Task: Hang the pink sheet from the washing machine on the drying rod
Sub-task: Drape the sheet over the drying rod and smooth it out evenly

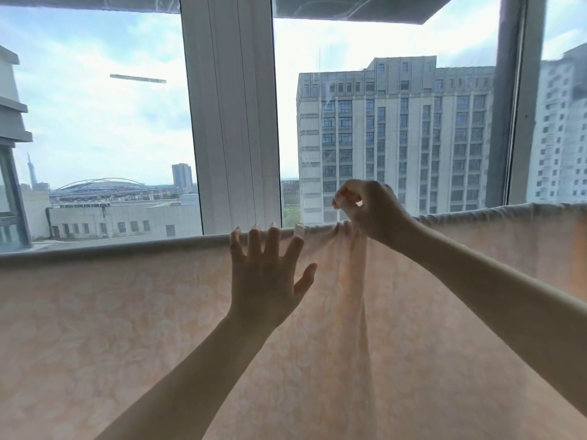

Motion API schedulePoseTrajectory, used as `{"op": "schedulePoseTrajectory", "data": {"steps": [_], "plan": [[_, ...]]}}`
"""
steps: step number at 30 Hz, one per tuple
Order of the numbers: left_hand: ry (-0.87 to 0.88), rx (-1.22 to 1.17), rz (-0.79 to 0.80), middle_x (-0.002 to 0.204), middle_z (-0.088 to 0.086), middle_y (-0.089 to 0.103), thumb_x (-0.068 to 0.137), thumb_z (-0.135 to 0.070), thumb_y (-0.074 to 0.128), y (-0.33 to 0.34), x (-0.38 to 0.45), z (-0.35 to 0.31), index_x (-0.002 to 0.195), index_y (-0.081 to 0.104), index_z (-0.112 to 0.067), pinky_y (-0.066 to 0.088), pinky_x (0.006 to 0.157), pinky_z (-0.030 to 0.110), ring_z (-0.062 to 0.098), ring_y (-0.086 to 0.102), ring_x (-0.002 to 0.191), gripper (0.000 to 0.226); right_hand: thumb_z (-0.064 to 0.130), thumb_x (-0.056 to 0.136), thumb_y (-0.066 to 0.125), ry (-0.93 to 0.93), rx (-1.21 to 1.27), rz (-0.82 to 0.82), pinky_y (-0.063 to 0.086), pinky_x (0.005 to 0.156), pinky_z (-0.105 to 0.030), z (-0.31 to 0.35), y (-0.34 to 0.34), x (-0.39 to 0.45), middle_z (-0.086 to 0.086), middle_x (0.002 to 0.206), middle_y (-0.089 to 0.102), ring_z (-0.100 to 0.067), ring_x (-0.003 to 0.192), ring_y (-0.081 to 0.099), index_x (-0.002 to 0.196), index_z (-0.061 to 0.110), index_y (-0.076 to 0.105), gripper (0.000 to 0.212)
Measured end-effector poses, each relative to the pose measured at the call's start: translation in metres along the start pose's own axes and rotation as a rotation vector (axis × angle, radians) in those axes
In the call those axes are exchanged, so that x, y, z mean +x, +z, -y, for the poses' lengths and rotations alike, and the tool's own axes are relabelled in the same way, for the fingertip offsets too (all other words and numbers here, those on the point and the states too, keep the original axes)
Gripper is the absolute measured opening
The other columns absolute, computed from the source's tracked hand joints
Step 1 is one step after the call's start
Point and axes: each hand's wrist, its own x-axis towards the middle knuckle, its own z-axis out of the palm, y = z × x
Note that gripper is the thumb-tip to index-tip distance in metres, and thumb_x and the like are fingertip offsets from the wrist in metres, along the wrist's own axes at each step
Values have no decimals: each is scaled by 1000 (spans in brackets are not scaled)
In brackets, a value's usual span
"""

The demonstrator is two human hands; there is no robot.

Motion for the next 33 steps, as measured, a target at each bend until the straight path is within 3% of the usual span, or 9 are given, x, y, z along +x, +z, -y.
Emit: {"op": "schedulePoseTrajectory", "data": {"steps": [4,8,12,14,16,18,20,24,33], "plan": [[16,11,-6,121,16,55,92,-62,38,0,-1,3,138,47,-23,33,103,61,38,51,112,61,31,96,55,238,-56,535,38,52,-24,2,4,28,2,59,49,-11,51,43,59,13,55,41],[22,14,-15,123,16,53,92,-61,38,2,-2,7,141,44,-25,32,102,60,38,51,112,61,36,92,58,338,-80,634,42,57,-24,9,-5,33,4,65,56,-8,58,48,69,15,64,32],[19,12,-31,124,17,52,92,-60,37,2,-2,5,142,44,-27,31,103,61,38,52,113,60,33,92,61,284,-37,527,45,58,-24,8,-4,28,2,69,63,-10,62,55,73,18,69,26],[0,5,-16,124,17,53,93,-60,37,2,-1,4,142,44,-27,30,103,61,38,52,114,59,29,94,59,239,44,364,50,62,-29,5,1,24,-9,77,67,-18,66,60,82,10,71,26],[-18,1,-1,126,17,53,93,-58,36,1,0,3,142,44,-26,30,104,61,38,51,116,59,26,95,58,205,146,181,50,59,-25,1,3,18,-6,75,65,-14,64,60,90,3,71,26],[-31,-10,14,129,16,53,94,-57,36,-1,0,-2,142,44,-25,28,106,61,38,50,118,59,24,95,59,126,93,74,51,67,-24,-6,4,13,-3,80,68,-12,70,61,95,2,71,25],[-47,-27,13,128,16,53,94,-56,37,-4,2,-11,139,47,-23,28,107,61,38,50,119,57,23,93,61,68,21,57,52,78,-25,-16,3,9,-5,89,70,-15,81,64,97,3,71,23],[-48,-48,7,126,16,54,96,-54,36,-6,10,-34,133,51,-16,32,106,60,37,51,117,55,19,93,61,6,4,93,44,67,-9,-23,-3,3,-3,85,68,-10,74,62,95,4,71,19],[-68,-46,0,121,14,56,94,-56,33,1,27,-77,125,56,-15,35,104,60,35,53,112,56,19,93,61,-68,54,110,52,66,-14,-32,-12,0,4,80,68,-3,70,63,91,8,73,15]]}}
